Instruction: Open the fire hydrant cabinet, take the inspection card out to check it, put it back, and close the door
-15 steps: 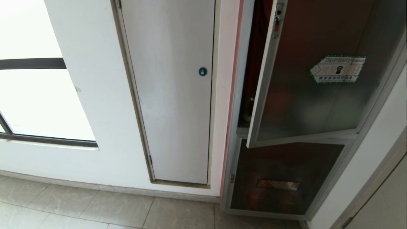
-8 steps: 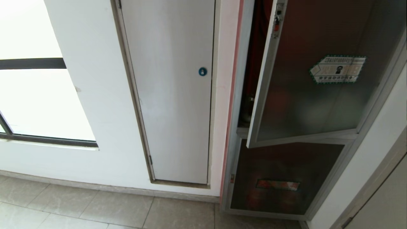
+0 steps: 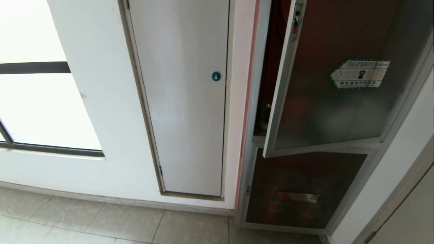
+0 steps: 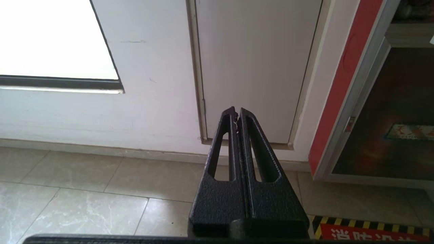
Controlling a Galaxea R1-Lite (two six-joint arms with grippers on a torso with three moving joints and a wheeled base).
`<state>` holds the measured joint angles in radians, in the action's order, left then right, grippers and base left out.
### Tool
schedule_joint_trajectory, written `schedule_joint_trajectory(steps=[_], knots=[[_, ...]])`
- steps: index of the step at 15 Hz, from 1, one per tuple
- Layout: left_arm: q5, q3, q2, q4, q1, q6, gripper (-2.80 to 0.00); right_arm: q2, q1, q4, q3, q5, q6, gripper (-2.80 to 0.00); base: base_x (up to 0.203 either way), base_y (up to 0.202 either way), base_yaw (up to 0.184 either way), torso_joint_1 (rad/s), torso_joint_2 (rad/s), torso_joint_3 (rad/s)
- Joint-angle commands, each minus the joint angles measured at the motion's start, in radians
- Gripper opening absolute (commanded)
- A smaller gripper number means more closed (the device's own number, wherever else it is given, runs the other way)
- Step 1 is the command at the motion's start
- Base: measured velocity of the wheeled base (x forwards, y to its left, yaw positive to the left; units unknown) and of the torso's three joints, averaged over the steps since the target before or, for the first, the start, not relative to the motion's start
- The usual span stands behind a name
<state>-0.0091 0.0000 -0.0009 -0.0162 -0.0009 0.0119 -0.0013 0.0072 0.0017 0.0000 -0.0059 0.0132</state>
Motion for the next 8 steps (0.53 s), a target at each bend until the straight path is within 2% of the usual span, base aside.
schedule_joint_trajectory(steps=[1, 8], knots=[[0.000, 0.006, -0.001, -0.001, 0.001, 0.000, -2.80, 0.000, 0.000, 0.000, 0.000, 0.000, 0.001, -2.80, 0.000, 0.000, 0.000, 0.000, 0.00, 0.000], [0.000, 0.006, -0.001, -0.001, 0.001, 0.000, -2.80, 0.000, 0.000, 0.000, 0.000, 0.000, 0.001, -2.80, 0.000, 0.000, 0.000, 0.000, 0.00, 0.000]])
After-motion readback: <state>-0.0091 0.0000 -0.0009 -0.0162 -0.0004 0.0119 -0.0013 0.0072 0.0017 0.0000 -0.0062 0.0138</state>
